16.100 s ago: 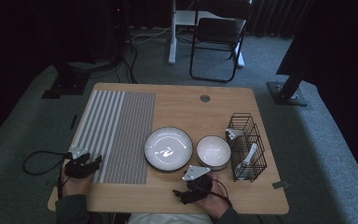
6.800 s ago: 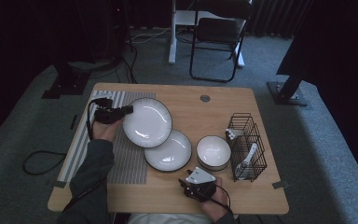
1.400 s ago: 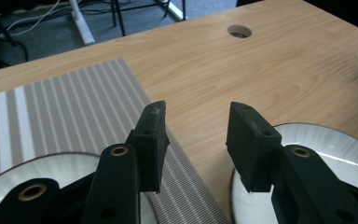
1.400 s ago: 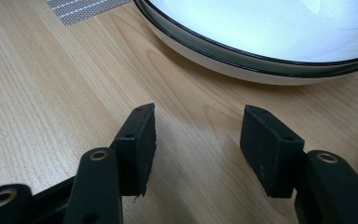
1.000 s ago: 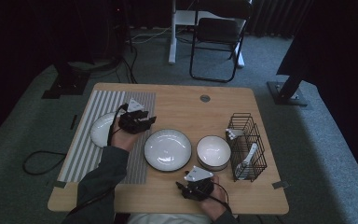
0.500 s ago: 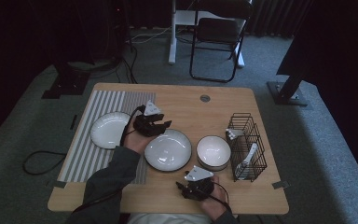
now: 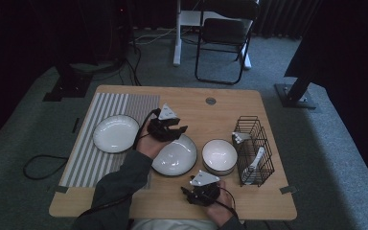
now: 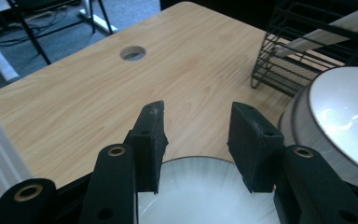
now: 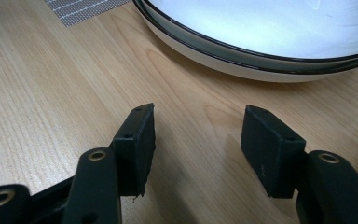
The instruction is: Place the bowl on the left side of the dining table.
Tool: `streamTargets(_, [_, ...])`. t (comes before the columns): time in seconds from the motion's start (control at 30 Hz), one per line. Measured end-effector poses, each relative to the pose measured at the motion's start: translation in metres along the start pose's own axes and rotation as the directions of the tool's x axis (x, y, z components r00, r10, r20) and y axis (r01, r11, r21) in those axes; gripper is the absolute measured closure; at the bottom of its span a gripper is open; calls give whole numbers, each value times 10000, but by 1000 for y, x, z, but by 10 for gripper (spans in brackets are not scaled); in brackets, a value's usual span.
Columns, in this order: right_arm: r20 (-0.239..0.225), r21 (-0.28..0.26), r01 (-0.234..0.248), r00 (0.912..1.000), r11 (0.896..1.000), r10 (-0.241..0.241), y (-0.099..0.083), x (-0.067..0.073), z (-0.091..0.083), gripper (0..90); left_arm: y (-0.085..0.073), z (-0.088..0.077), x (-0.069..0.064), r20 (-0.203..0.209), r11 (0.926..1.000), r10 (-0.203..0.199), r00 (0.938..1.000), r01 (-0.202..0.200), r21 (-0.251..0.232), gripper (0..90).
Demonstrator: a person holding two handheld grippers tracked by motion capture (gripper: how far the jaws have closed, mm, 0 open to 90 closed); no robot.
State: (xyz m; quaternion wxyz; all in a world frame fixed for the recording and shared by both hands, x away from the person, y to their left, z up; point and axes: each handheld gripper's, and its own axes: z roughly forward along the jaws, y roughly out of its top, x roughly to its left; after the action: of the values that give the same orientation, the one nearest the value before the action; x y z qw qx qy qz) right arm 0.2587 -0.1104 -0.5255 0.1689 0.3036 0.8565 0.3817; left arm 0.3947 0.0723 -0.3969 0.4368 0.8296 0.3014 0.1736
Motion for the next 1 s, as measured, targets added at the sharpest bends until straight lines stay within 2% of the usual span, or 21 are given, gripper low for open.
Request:
streamTargets(0.5, [-49,41,-119,9999,9999,119,-1,0,-1,438,9,17,-27,681,9993,360,9970,-367,99,562])
streamTargets(1.0, [-97,79,-162,9998,9998,163,-2,0,-3,425,14,34,-50,1277,9973,614,9899,-661,323,558])
